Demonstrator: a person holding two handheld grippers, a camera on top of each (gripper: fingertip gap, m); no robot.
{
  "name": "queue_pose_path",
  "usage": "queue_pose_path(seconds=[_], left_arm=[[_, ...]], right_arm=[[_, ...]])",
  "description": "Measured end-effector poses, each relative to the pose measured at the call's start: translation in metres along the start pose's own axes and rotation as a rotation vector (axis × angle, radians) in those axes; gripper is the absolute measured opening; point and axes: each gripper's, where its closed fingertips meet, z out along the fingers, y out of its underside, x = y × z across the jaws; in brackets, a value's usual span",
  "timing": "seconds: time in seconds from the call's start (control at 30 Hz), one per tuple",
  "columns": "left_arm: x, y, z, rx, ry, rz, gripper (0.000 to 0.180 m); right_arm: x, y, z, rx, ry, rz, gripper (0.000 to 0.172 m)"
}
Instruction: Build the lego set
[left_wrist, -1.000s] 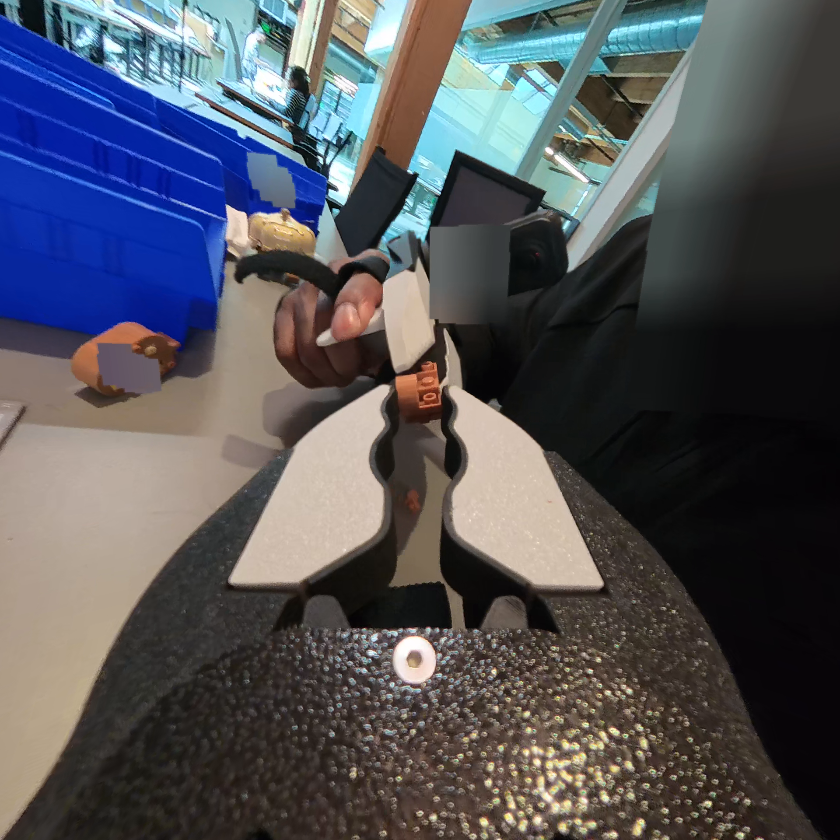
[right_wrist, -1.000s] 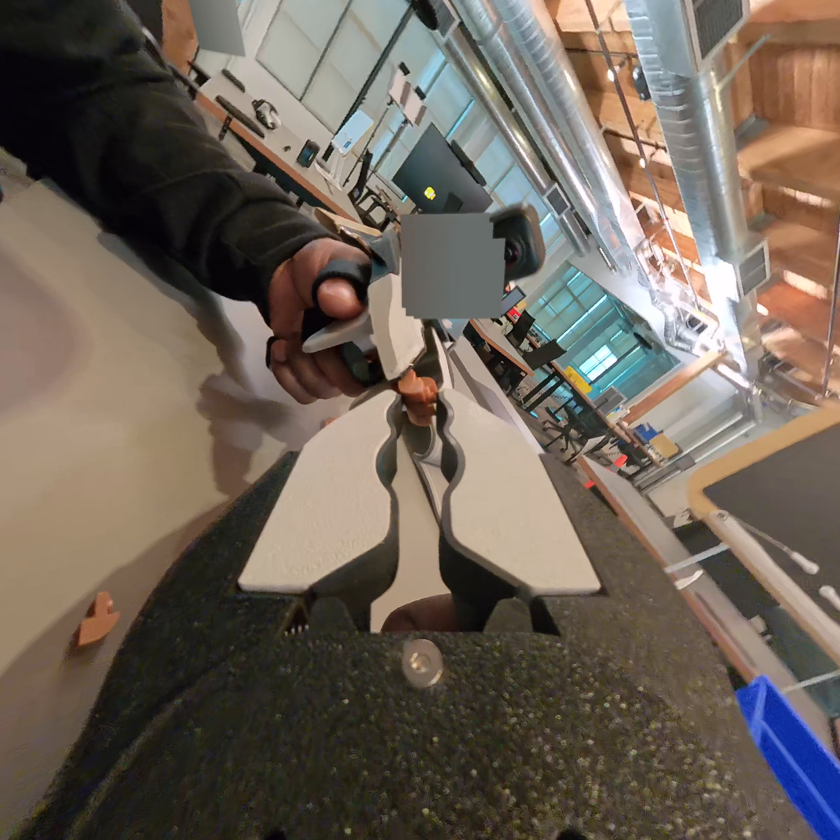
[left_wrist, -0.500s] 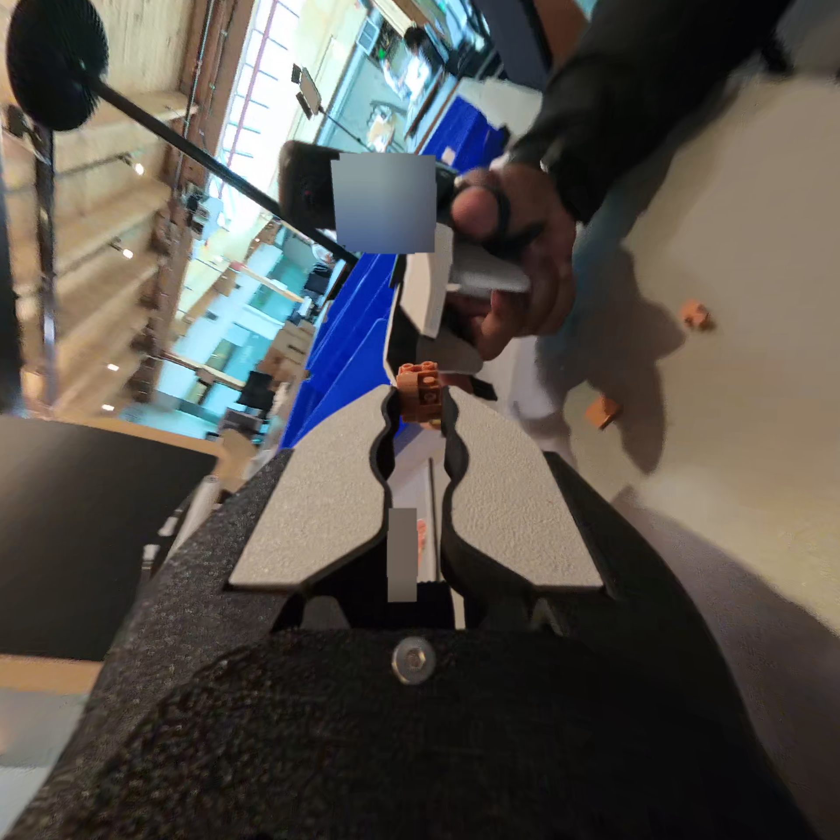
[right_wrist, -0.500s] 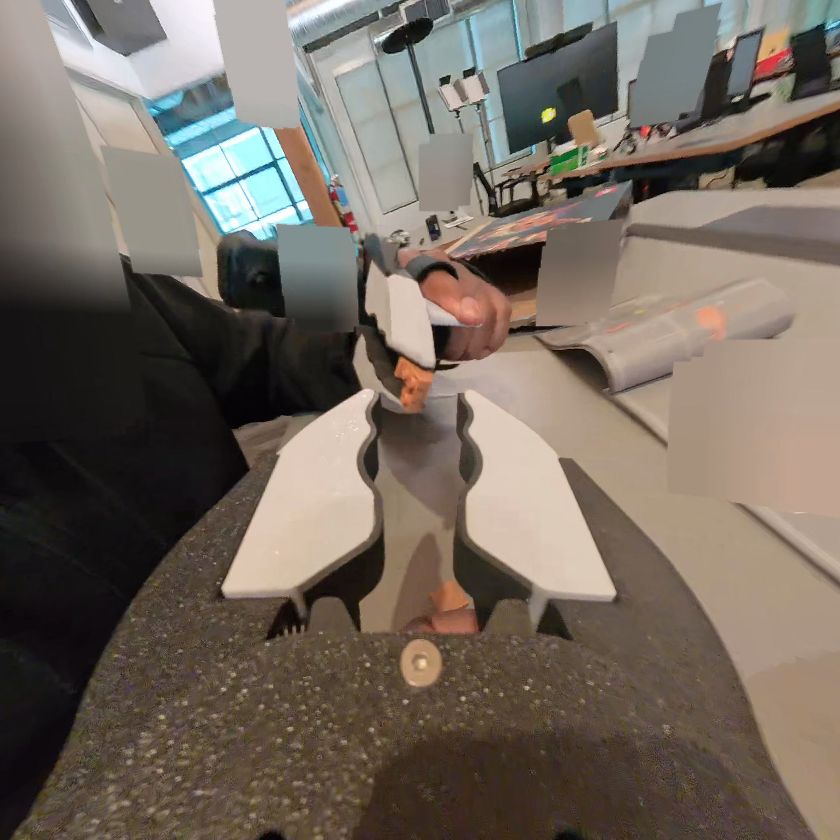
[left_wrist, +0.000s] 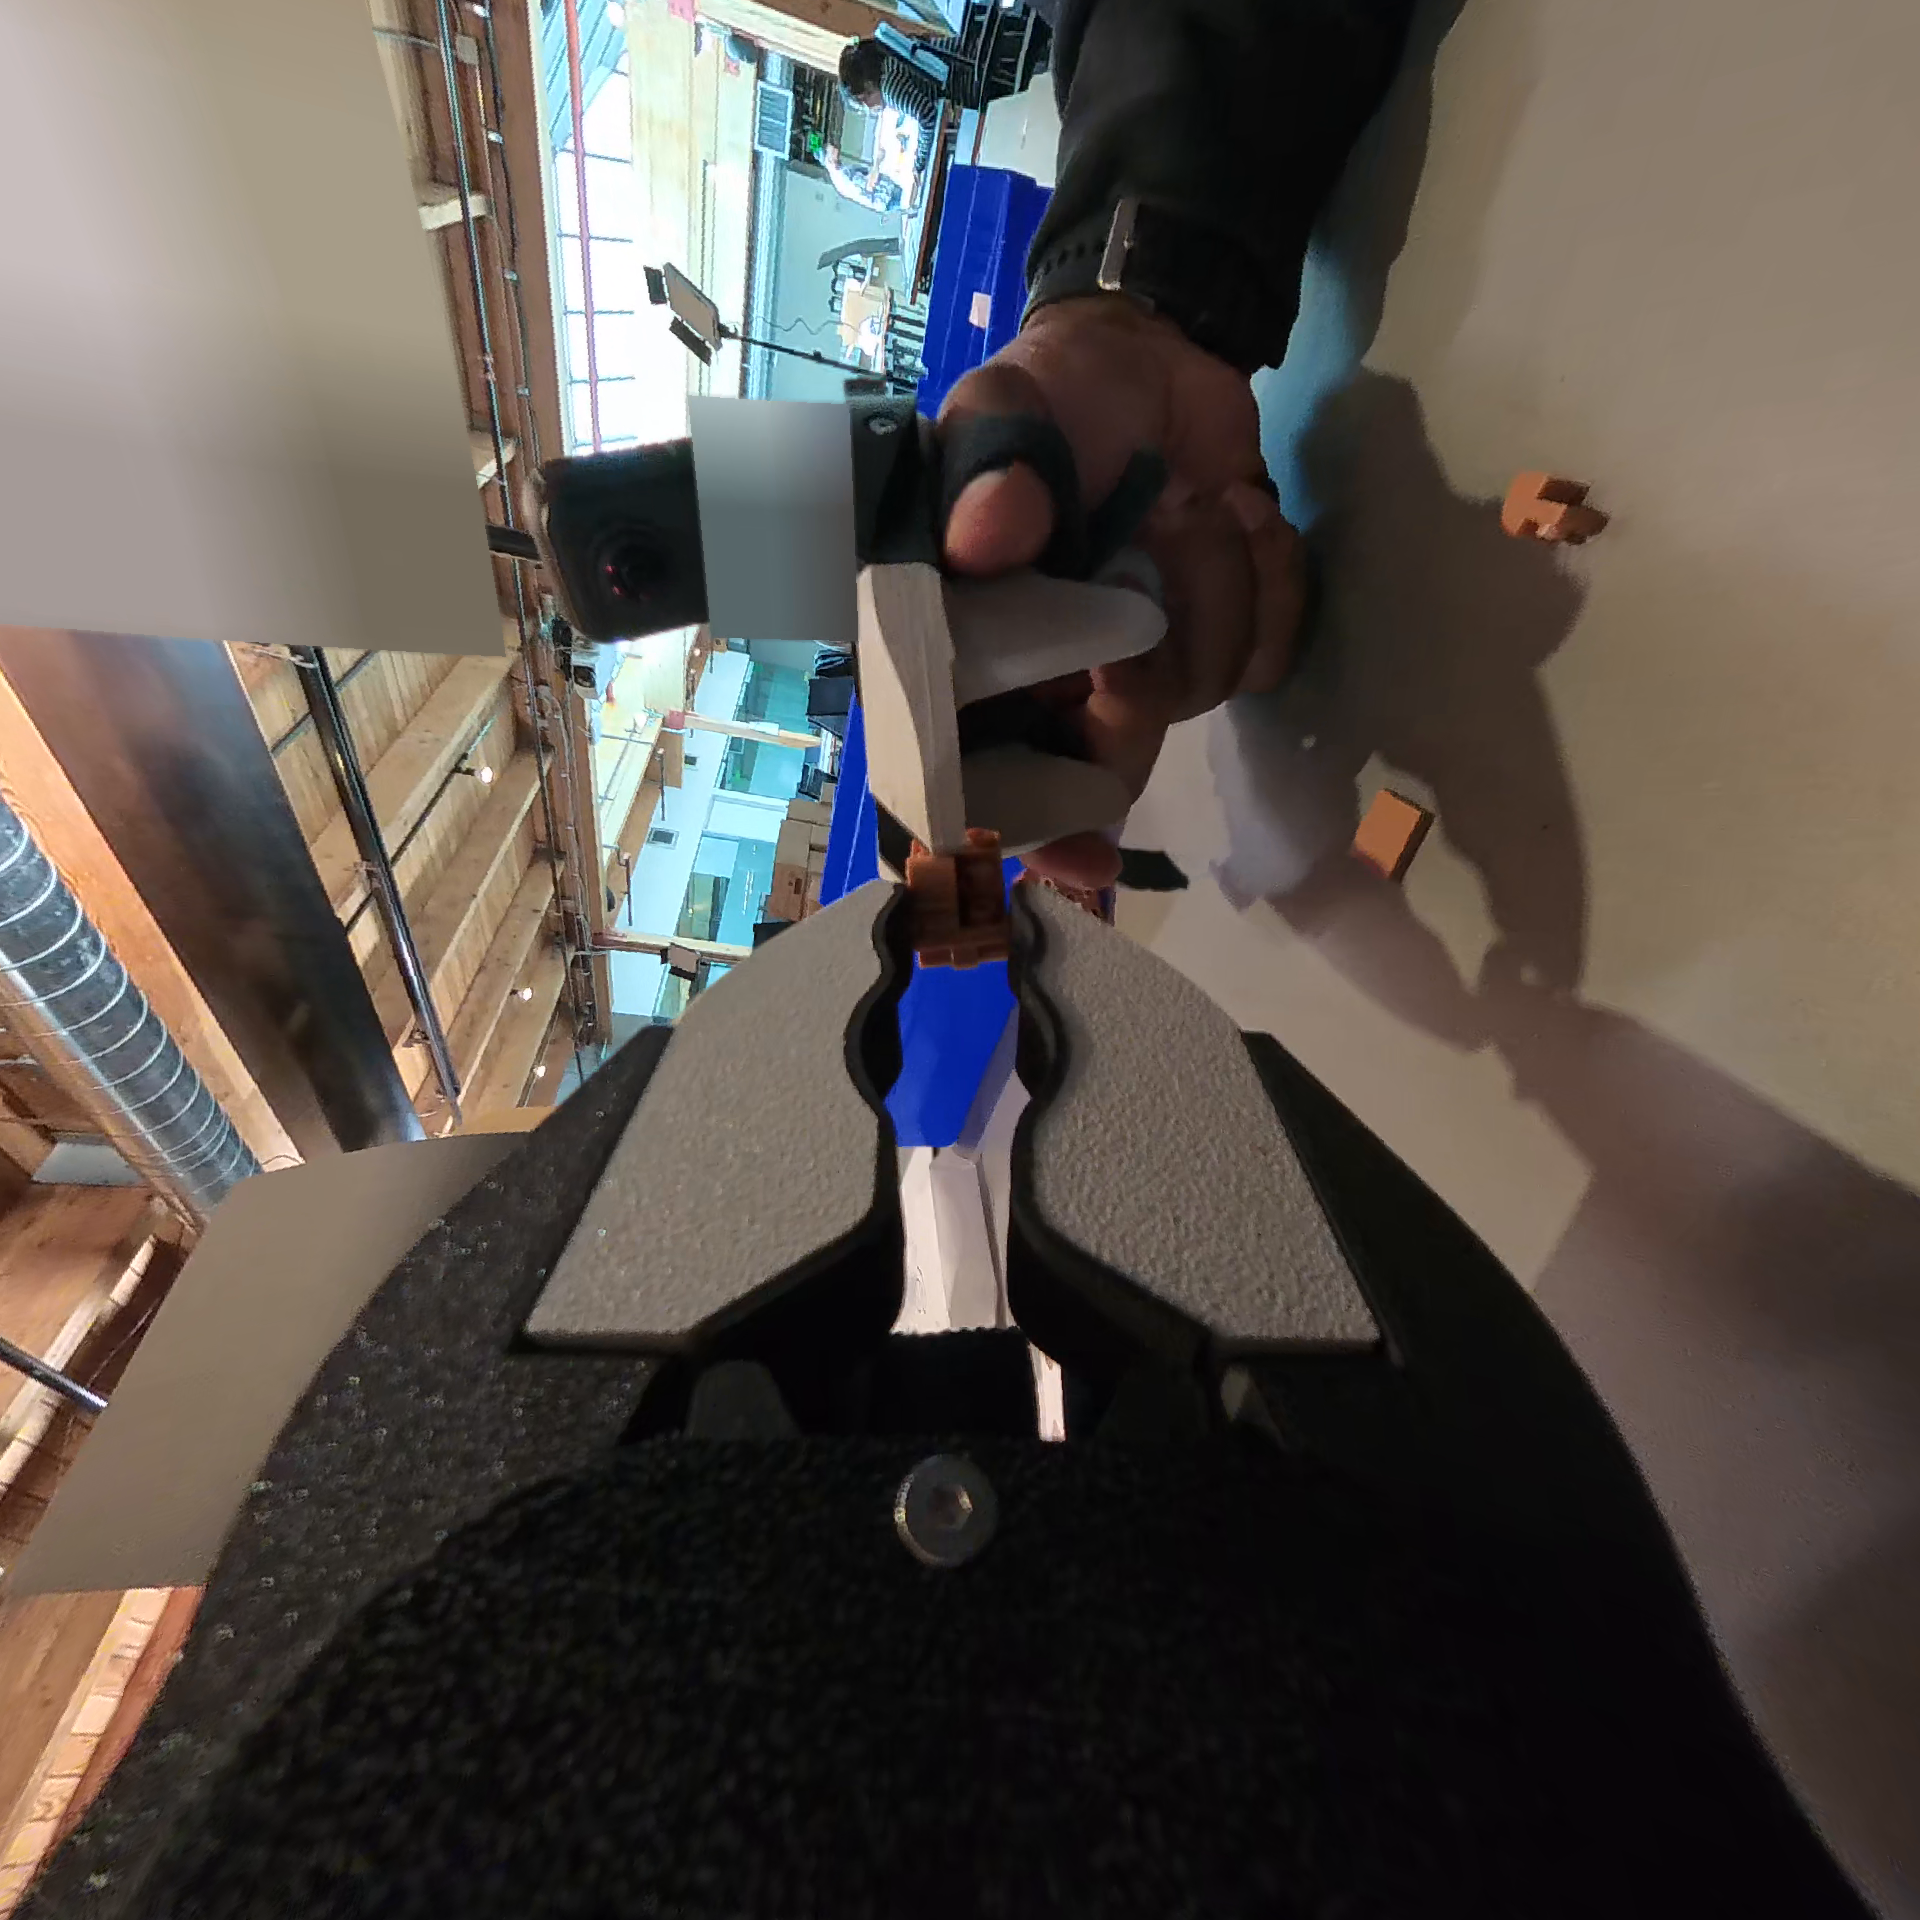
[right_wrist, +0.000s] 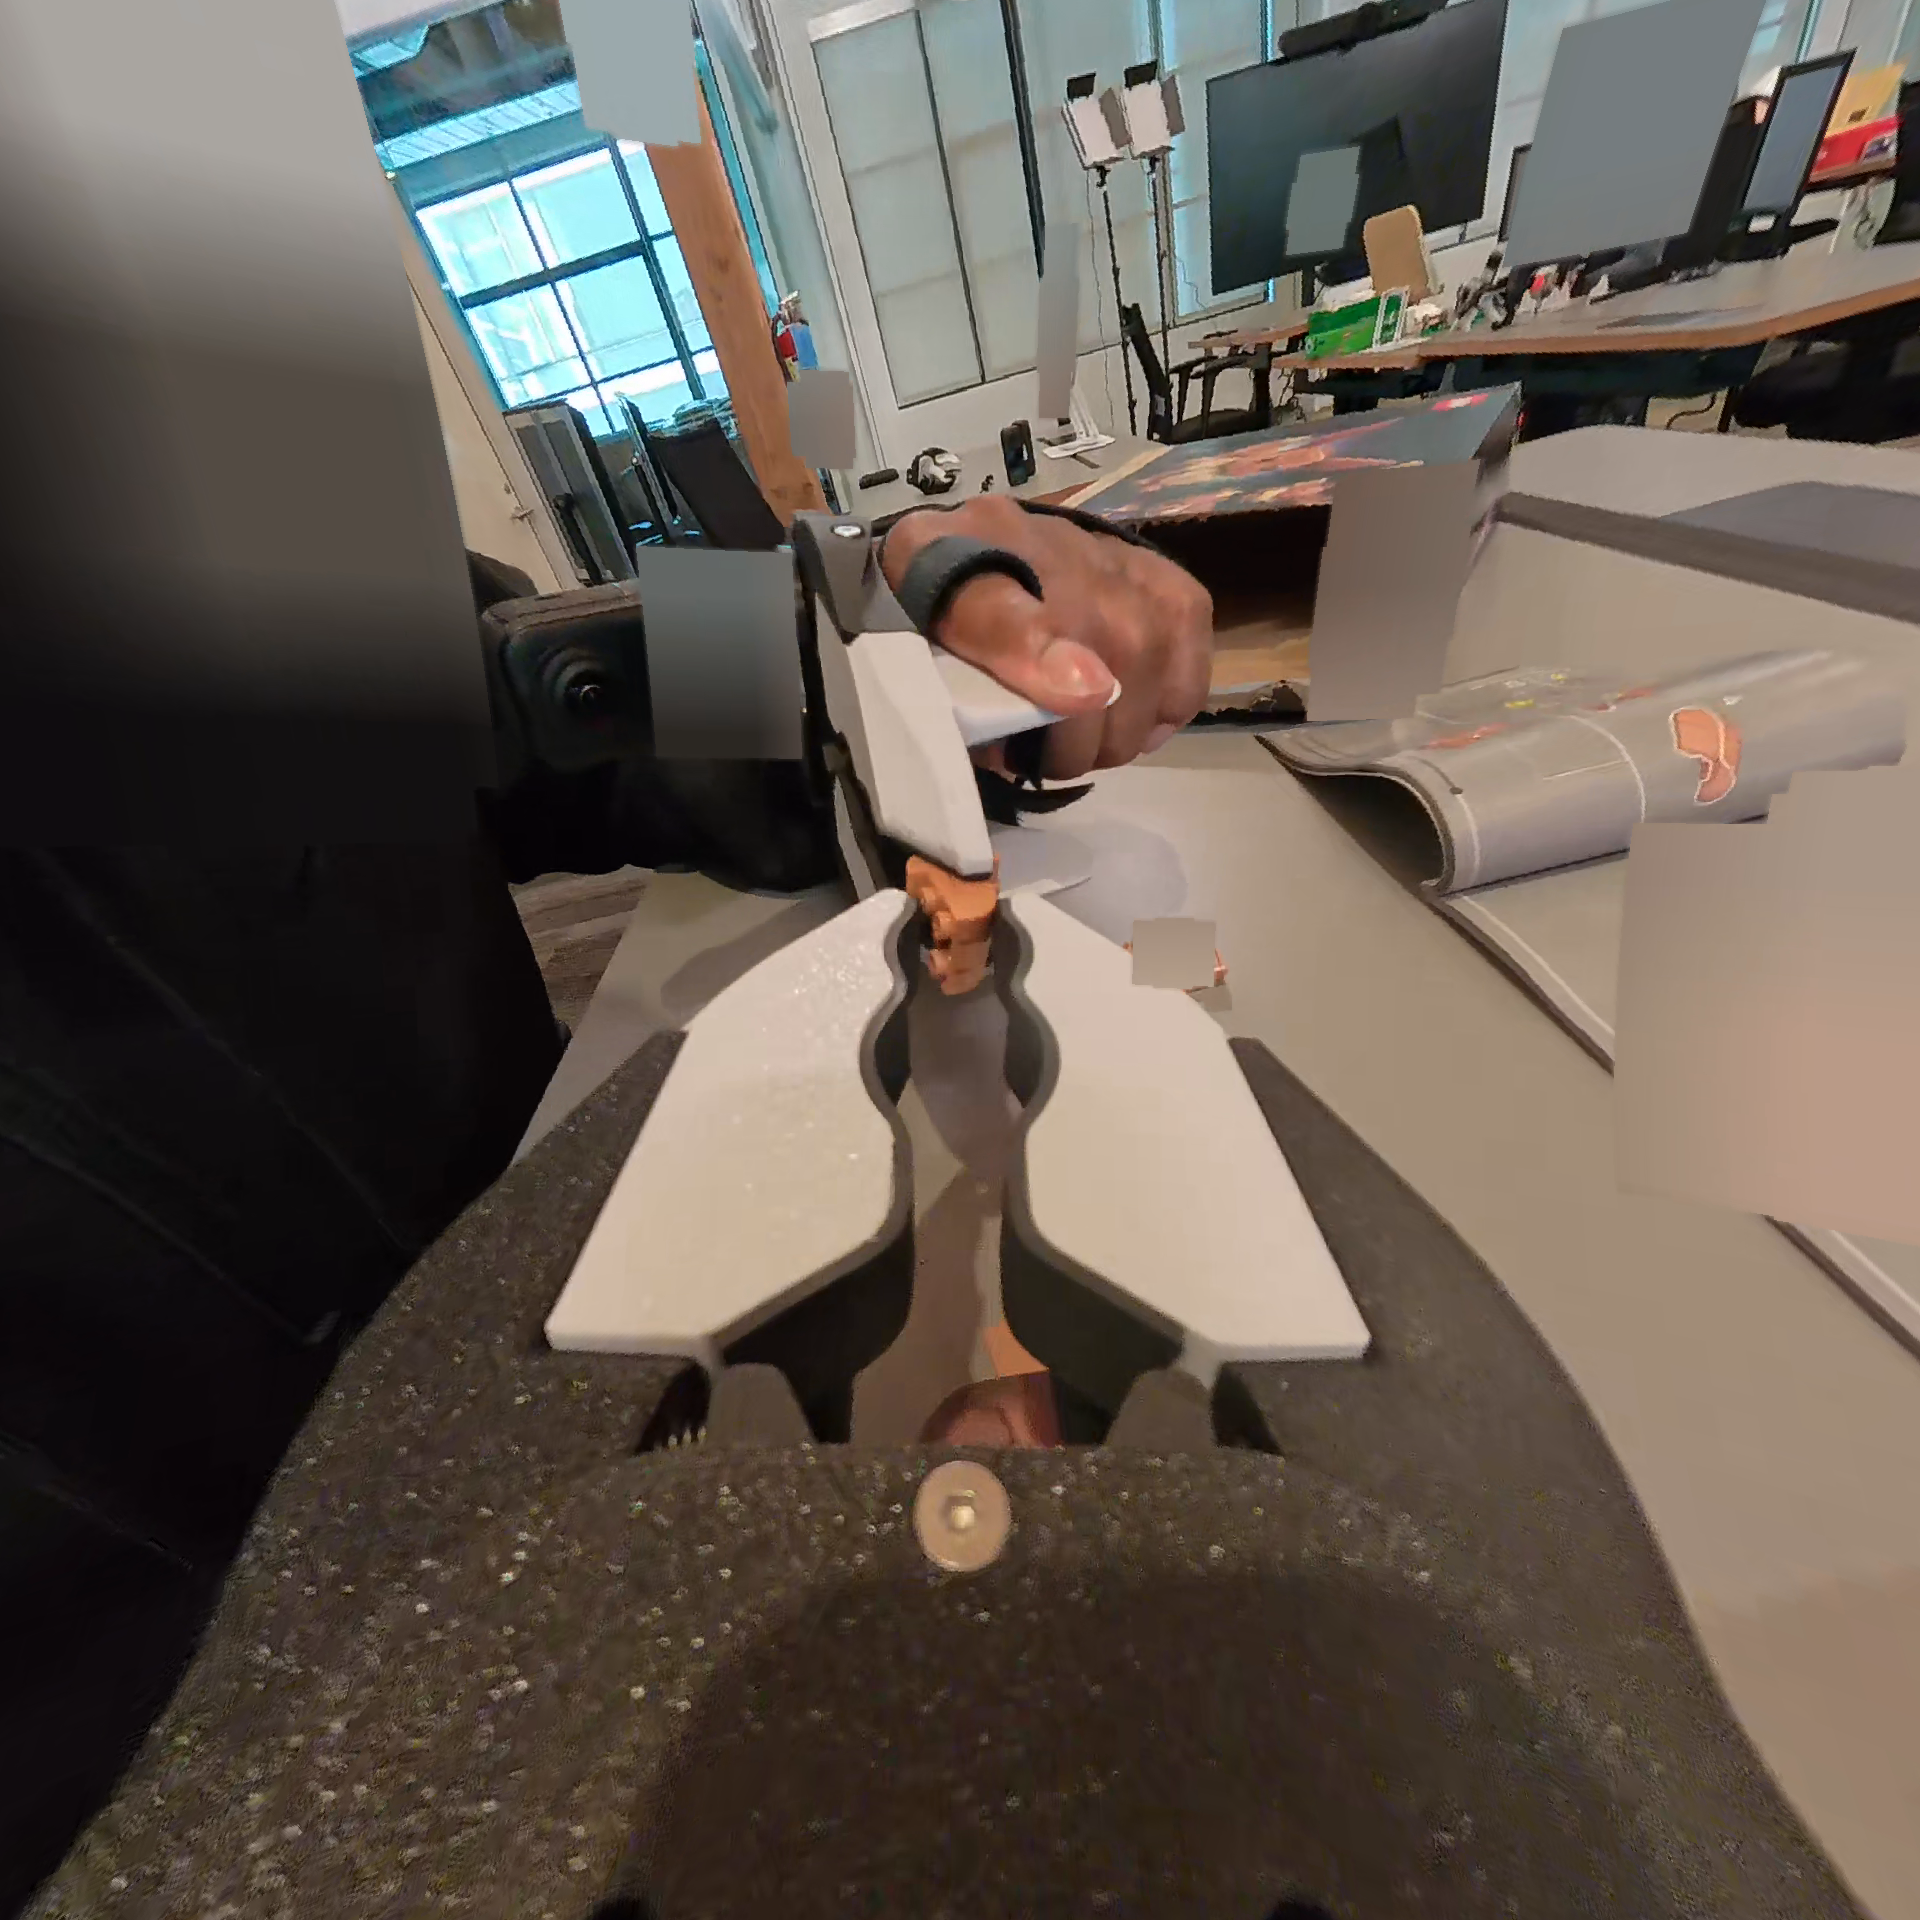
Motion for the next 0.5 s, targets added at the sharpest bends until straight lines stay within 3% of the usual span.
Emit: queue_pose_path(seconds=[0.17, 0.37, 0.5], left_arm=[[-0.001, 0.008, 0.002, -0.029, 0.007, -0.106, 0.02], [-0.008, 0.008, -0.002, 0.086, 0.131, -0.666, 0.028], [-0.026, 0.009, -0.002, 0.154, 0.095, -0.916, 0.027]], right_arm=[[0.009, -0.004, -0.003, 0.014, 0.104, -0.155, 0.012], [0.016, -0.015, -0.01, 0.051, 0.219, -0.322, 0.012], [0.014, -0.016, -0.011, 0.056, 0.235, -0.405, 0.012]])
